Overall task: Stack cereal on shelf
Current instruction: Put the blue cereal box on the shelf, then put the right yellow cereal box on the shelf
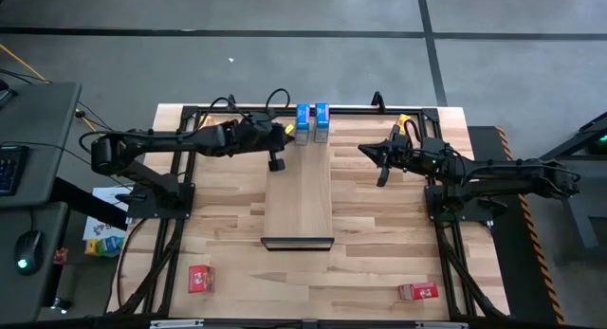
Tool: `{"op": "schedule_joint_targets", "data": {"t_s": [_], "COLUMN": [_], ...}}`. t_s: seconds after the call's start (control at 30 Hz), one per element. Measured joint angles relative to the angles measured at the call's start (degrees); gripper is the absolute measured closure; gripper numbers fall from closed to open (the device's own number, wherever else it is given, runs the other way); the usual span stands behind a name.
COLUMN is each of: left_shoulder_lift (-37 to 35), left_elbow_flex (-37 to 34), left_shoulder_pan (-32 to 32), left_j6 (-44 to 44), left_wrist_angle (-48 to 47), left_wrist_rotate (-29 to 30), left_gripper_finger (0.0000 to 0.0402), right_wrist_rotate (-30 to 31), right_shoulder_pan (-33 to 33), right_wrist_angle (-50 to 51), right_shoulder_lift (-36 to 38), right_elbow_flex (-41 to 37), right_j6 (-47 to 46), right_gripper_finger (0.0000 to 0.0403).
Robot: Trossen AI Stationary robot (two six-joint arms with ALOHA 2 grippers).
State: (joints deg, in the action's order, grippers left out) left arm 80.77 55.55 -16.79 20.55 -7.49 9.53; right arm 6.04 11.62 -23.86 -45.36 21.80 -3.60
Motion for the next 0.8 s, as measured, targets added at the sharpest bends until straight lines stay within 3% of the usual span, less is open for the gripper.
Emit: {"op": "schedule_joint_targets", "data": {"t_s": [0.17, 0.33, 0.5, 0.63, 0.73, 0.8], "left_shoulder_lift": [-1.4, -9.3, -22.1, -30.8, -34.7, -35.8], "left_elbow_flex": [0.0, 0.0, -3.6, -12.6, -19.2, -22.6], "left_shoulder_pan": [0.0, 0.1, -1.0, -1.6, -1.6, -1.6], "left_j6": [-0.4, -1.2, -6.9, -11.5, -15.4, -18.7], "left_wrist_angle": [-1.5, -7.5, -4.7, 7.8, 14.6, 18.7], "left_wrist_rotate": [2.1, 7.4, 1.5, -4.2, -4.5, -4.4], "left_gripper_finger": [0.0402, 0.0402, 0.0401, 0.0401, 0.0401, 0.0401], "right_wrist_rotate": [0.0, 0.0, 4.0, 10.2, 16.7, 24.7], "right_shoulder_pan": [0.0, 0.0, 0.0, 0.7, 1.6, 2.3], "right_wrist_angle": [0.0, -1.1, -4.4, 2.5, 15.7, 26.4], "right_shoulder_lift": [0.0, 0.0, 0.0, 0.0, -0.6, -1.9], "right_elbow_flex": [0.0, 0.0, 0.0, 3.8, 10.5, 15.4], "right_j6": [0.0, -0.5, -2.2, -1.7, -1.5, -1.5], "right_gripper_finger": [0.0403, 0.0403, 0.0394, 0.0347, 0.0287, 0.0243]}}
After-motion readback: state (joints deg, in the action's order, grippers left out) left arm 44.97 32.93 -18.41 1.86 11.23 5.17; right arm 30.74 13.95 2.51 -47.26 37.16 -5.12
